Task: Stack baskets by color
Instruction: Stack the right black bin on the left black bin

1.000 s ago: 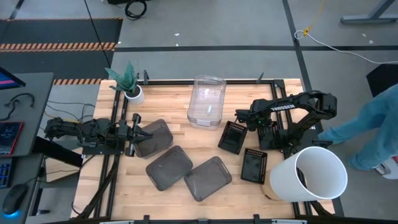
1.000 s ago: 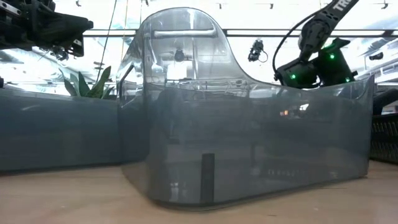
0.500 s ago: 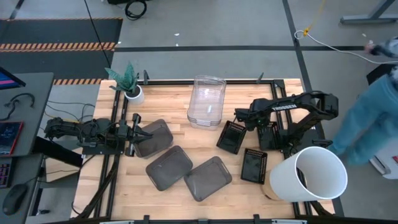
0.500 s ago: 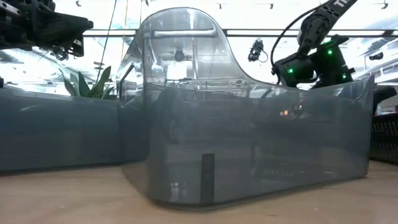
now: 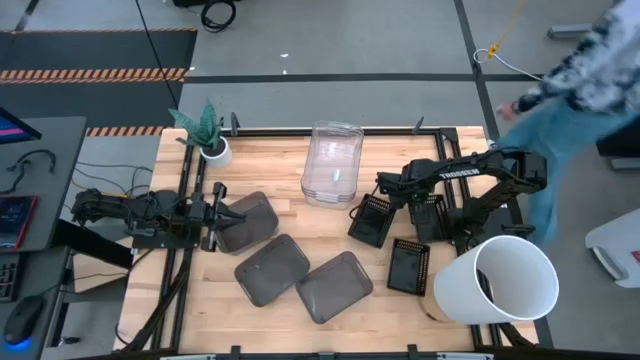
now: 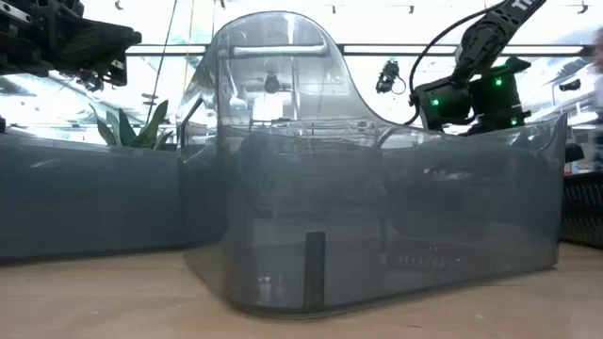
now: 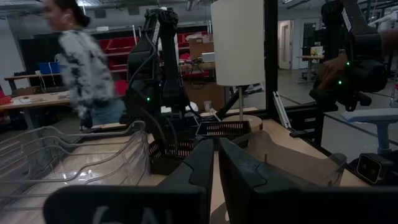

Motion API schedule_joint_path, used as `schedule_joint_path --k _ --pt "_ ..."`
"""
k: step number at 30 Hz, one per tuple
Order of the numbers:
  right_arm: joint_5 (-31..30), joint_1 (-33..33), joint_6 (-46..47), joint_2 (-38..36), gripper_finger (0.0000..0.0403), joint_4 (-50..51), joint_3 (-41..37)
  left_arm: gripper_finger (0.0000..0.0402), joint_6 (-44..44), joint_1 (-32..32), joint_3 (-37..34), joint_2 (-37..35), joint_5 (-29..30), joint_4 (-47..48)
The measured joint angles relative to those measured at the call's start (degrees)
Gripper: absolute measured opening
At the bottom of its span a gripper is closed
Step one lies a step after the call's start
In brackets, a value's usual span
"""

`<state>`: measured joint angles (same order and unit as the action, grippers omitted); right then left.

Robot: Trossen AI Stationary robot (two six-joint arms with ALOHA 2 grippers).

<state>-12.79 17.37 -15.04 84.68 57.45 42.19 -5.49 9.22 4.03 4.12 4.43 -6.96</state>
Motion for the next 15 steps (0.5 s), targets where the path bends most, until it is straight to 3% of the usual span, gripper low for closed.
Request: schedule_joint_path --k 11,15 --pt "-0.2 0.0 0.0 0.0 0.002 2.2 1.1 0.0032 0.0 0.0 0.0 0.0 0.0 0.0" --pt "0.0 0.0 1.9 0.0 0.0012 9.3 5.5 0.0036 0.0 0.0 0.0 0.0 0.0 0.0"
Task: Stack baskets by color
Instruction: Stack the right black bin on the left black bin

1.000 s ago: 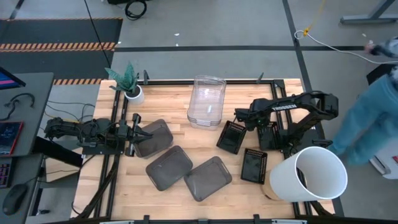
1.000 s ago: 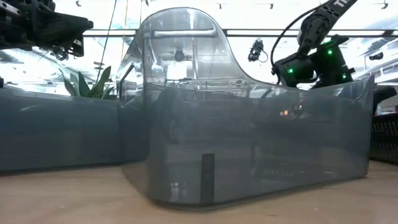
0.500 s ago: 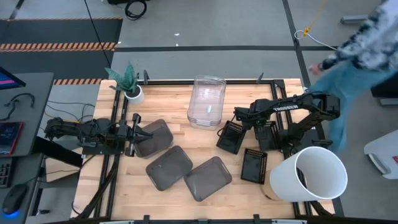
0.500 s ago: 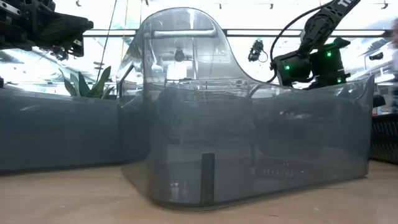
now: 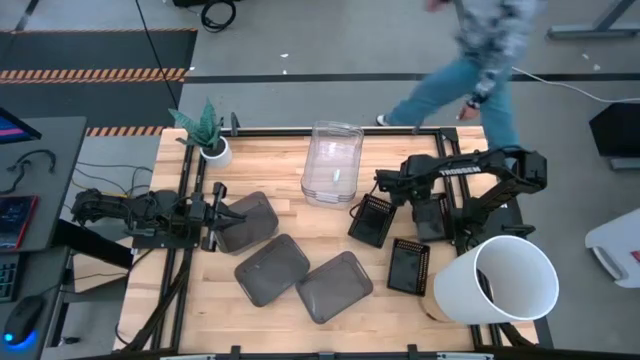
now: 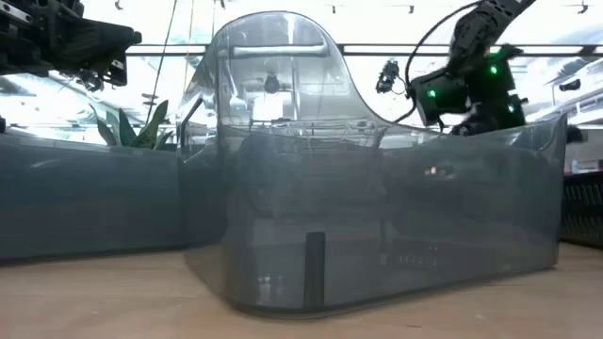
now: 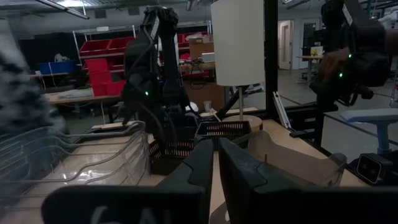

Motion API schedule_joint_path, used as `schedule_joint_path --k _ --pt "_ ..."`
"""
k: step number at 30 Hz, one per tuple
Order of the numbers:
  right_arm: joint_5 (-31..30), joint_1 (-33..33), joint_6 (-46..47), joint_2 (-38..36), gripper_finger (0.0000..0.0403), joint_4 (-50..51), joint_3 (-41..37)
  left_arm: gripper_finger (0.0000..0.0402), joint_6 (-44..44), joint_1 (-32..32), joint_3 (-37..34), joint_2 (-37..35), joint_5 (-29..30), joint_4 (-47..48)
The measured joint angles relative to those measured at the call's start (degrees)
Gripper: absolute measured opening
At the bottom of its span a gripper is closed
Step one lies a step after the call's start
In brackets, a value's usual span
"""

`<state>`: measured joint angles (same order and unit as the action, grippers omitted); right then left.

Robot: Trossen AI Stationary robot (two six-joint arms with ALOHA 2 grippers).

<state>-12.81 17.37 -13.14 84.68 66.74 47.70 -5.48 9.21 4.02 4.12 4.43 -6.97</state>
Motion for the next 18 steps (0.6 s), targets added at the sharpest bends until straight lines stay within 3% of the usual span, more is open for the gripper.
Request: schedule_joint_path --k 9,18 --pt "4.9 0.1 4.3 0.0 0.0006 14.0 17.0 0.0028 0.0 0.0 0.0 0.0 0.0 0.0" --pt "11.7 0.1 13.5 0.6 0.0005 14.7 30.8 0.0036 0.0 0.0 0.0 0.0 0.0 0.0"
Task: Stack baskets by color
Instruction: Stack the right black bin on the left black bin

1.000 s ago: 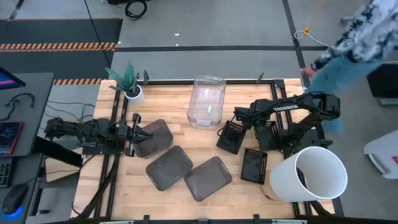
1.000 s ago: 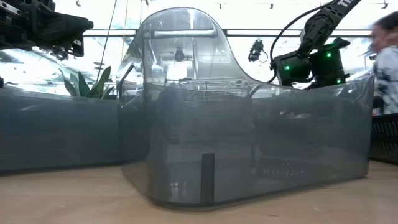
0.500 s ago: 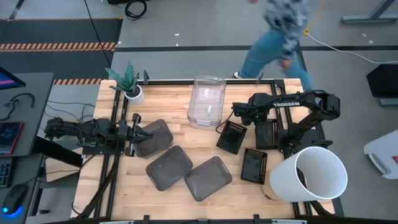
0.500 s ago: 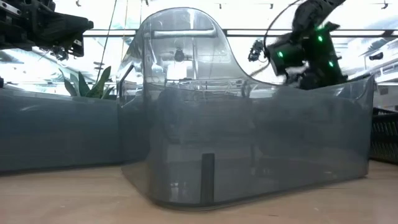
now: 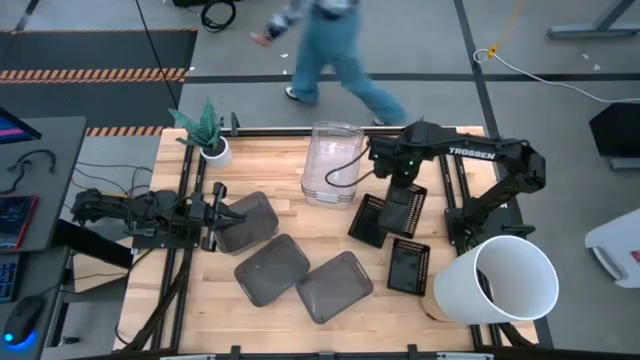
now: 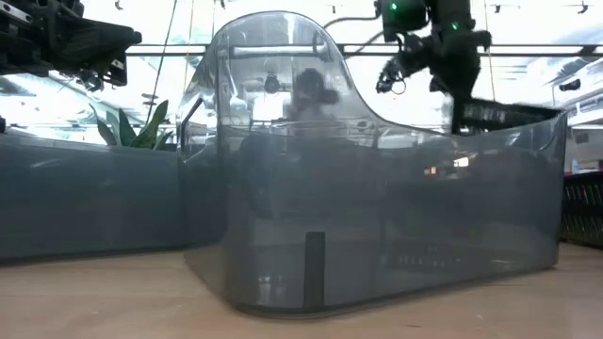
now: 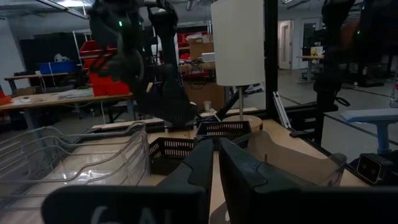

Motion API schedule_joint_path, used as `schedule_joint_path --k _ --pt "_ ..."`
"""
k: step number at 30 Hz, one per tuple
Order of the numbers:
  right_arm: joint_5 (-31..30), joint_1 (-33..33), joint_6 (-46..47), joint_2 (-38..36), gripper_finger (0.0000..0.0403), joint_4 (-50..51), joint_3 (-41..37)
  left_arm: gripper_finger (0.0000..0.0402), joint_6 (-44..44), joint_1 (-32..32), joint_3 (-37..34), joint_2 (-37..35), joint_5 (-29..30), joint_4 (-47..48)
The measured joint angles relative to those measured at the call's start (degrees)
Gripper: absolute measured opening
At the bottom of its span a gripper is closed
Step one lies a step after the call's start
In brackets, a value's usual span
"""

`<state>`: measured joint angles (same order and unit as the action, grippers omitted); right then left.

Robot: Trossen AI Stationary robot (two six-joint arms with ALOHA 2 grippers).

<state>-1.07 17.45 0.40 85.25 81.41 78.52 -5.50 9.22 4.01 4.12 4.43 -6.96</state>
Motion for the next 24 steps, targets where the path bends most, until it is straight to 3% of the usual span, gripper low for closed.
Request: schedule_joint_path --k 11,24 --pt "2.5 -0.8 9.8 0.0 0.0005 -2.4 3.0 0.0026 0.0 0.0 0.0 0.0 0.0 0.0" --pt "2.6 -1.1 11.7 5.3 0.0006 -7.3 3.0 0.0028 0.0 0.0 0.0 0.0 0.0 0.0"
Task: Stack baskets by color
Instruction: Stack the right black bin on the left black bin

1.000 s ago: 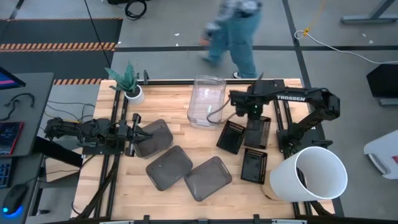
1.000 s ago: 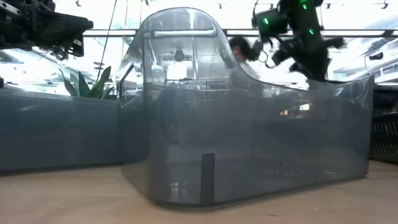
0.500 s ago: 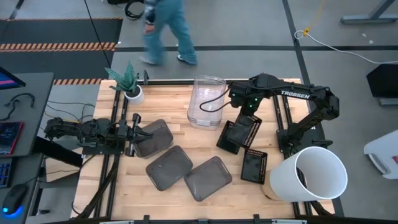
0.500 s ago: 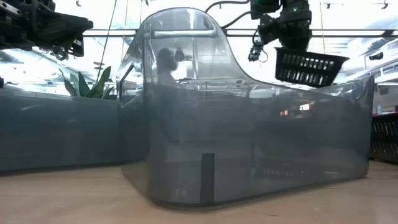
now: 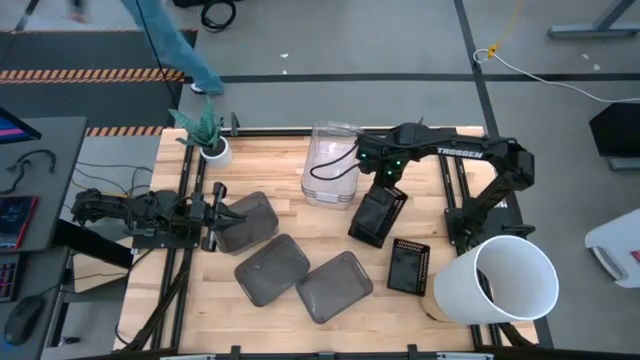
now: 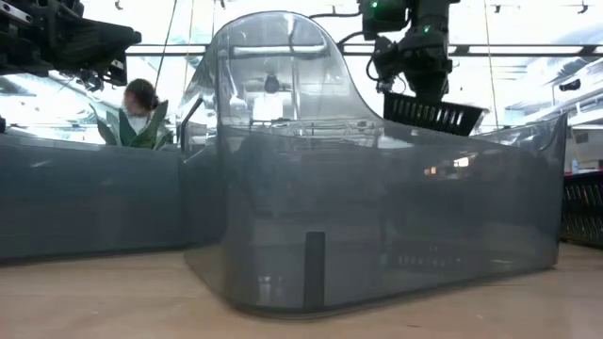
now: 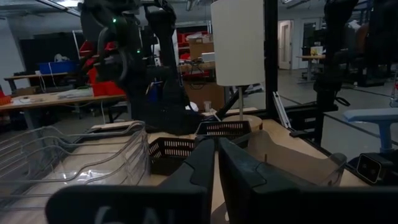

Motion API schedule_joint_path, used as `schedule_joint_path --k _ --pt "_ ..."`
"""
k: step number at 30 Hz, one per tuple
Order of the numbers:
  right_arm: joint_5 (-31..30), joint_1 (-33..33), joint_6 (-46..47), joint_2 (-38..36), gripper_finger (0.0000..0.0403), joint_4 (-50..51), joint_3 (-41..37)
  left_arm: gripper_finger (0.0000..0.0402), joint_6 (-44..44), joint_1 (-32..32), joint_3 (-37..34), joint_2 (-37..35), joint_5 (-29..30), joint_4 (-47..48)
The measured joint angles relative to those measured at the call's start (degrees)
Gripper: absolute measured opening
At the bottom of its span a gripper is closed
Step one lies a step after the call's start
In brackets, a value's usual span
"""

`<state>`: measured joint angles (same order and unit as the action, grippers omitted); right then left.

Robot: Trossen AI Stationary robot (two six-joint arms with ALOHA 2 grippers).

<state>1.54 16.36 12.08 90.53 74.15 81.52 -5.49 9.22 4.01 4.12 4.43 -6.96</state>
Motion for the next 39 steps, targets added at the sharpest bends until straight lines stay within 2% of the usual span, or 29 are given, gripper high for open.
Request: schedule_joint_path --k 18,28,39 --pt "-4.3 -1.1 -2.1 4.1 0.0007 -2.2 -0.6 0.0027 0.0 0.0 0.0 0.0 0.0 0.0" --pt "-4.4 -1.9 -0.3 4.1 0.0007 -3.4 -5.1 0.0034 0.0 0.0 0.0 0.0 0.0 0.0" --pt "-1.5 -1.9 -0.2 4.1 0.0015 -6.0 -8.3 0.0026 0.0 0.0 0.0 0.0 0.0 0.0"
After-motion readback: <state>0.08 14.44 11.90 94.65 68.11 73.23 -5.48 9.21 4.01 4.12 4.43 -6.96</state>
